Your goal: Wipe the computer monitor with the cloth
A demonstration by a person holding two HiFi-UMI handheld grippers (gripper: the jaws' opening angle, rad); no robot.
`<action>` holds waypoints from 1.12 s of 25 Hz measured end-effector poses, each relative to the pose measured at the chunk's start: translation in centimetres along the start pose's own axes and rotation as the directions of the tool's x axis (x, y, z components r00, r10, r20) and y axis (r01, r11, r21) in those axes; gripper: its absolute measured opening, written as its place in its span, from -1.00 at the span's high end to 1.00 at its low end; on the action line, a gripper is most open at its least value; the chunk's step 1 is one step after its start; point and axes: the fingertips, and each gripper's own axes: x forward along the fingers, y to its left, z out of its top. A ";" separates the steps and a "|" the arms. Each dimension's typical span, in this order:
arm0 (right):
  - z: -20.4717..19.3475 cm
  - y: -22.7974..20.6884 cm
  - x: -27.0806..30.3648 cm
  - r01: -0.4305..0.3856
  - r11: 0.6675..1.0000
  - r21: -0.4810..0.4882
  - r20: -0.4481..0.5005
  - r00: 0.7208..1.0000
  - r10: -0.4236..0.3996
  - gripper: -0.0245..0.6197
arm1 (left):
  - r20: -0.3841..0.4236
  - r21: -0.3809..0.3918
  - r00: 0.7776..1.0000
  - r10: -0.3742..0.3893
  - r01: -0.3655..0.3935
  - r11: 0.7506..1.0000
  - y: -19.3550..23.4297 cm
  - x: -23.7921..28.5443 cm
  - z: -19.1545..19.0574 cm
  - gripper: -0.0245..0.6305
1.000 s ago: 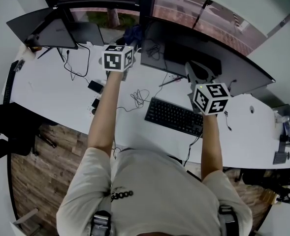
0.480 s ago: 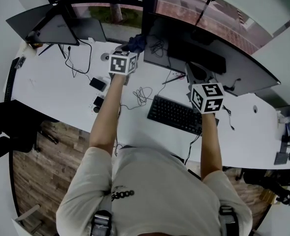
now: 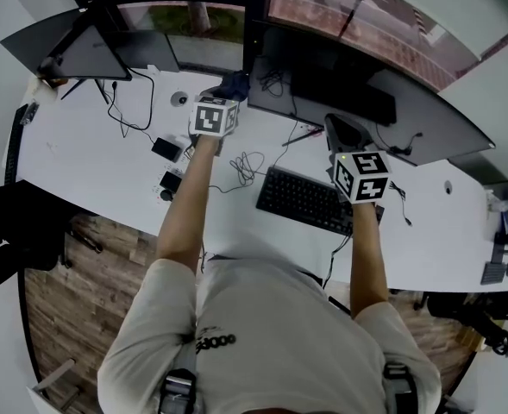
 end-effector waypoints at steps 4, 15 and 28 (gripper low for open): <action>-0.9 -0.7 0.4 0.008 1.000 0.019 -0.014 1.000 -0.007 0.93 | -0.029 -0.033 1.000 -0.005 0.004 0.999 0.1 1.0 -1.8 0.54; -3.6 -1.3 1.4 0.010 0.998 0.065 -0.061 0.998 -0.006 0.93 | -0.201 -0.087 0.980 0.000 -0.018 0.996 0.6 4.1 -8.1 0.54; -7.4 -2.3 -1.6 0.060 0.994 0.096 -0.109 0.993 -0.049 0.93 | -0.138 -0.264 0.973 -0.184 0.143 0.954 -5.5 6.1 -10.3 0.55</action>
